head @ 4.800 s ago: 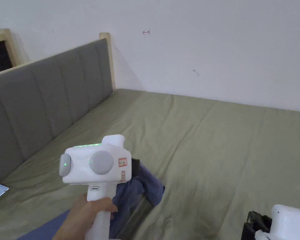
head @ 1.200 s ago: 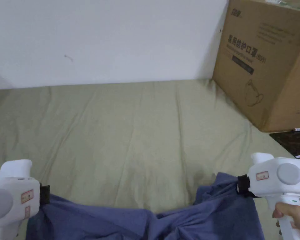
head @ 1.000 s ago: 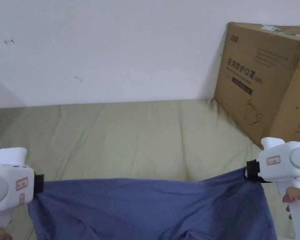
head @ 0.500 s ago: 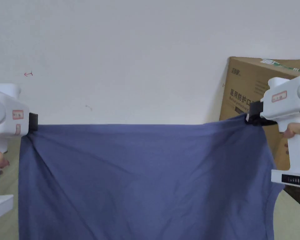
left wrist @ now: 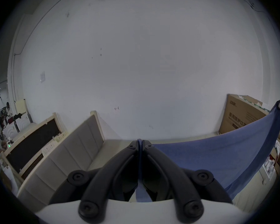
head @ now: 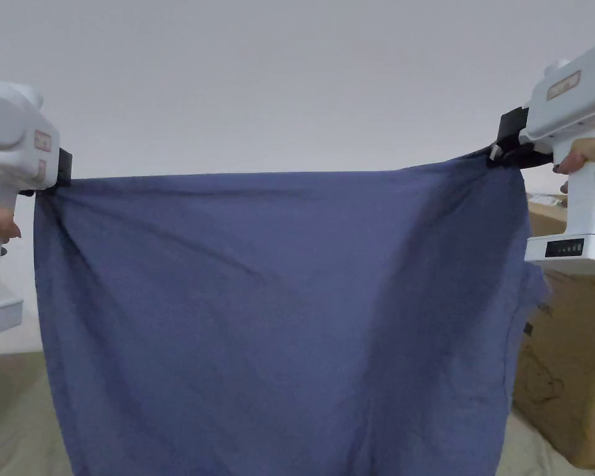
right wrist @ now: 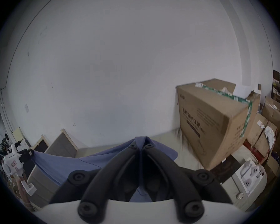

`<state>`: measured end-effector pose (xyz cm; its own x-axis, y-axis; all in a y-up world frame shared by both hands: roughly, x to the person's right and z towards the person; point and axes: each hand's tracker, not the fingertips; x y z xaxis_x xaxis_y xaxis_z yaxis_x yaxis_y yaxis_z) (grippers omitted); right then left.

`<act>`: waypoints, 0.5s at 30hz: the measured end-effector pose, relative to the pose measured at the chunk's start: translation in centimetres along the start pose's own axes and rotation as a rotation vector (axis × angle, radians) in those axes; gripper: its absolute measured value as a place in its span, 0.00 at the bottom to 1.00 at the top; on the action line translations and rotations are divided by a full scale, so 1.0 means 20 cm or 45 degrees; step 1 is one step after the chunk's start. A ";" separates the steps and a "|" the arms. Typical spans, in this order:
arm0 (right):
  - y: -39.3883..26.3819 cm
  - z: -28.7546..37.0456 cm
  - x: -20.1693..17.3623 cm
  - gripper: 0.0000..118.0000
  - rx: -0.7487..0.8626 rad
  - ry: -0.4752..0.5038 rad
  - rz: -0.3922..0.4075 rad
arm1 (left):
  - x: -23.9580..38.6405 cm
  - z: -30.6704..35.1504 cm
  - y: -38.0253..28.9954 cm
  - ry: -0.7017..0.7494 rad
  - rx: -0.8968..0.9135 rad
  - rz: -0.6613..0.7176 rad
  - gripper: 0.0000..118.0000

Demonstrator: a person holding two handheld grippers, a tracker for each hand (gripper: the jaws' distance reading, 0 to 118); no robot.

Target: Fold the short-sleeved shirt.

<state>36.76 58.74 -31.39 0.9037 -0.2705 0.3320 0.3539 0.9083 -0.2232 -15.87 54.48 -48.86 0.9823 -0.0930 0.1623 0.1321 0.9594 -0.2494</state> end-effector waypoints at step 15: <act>-0.01 -0.13 -0.19 0.01 0.046 0.002 0.087 | -0.08 -0.34 -0.01 0.044 0.035 0.126 0.02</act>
<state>33.94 58.81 -35.00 0.9258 -0.2079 0.3158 0.2825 0.9355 -0.2124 -16.58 52.59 -55.46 0.9944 -0.0061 0.1053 0.0310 0.9713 -0.2360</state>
